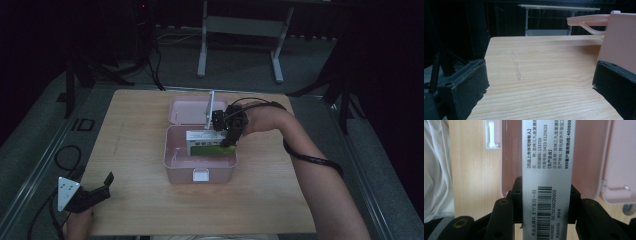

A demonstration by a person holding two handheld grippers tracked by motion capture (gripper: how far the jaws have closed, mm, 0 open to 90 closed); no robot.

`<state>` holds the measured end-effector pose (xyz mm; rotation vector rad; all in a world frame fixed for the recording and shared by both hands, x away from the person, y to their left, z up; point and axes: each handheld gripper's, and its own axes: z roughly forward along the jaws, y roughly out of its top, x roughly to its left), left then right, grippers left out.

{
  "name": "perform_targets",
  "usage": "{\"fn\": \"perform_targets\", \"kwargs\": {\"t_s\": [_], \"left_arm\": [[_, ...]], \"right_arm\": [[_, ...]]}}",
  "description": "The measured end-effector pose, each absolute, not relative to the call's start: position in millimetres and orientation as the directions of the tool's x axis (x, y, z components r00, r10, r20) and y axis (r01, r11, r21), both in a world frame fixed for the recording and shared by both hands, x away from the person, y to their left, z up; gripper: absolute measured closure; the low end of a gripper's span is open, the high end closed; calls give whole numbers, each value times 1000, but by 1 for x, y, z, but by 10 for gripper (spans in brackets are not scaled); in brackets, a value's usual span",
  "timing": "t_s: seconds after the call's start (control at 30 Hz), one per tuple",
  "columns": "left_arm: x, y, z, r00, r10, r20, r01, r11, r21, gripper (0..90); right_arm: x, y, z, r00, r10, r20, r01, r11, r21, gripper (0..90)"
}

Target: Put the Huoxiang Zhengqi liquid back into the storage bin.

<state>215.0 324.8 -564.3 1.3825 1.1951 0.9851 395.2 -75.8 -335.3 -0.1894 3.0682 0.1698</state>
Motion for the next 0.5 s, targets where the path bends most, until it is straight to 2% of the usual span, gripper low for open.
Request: {"fn": "perform_targets", "kwargs": {"t_s": [0.27, 0.5], "left_arm": [[215, 325, -564, 174, 984, -34, 152, 8, 988, 2], [215, 325, -564, 174, 984, -36, 153, 9, 988, 3]], "right_arm": [[396, -68, -357, -992, -121, -37, -125, 986, 113, 629], [402, -65, -389, -994, -108, -15, -109, 991, 77, 629]]}}
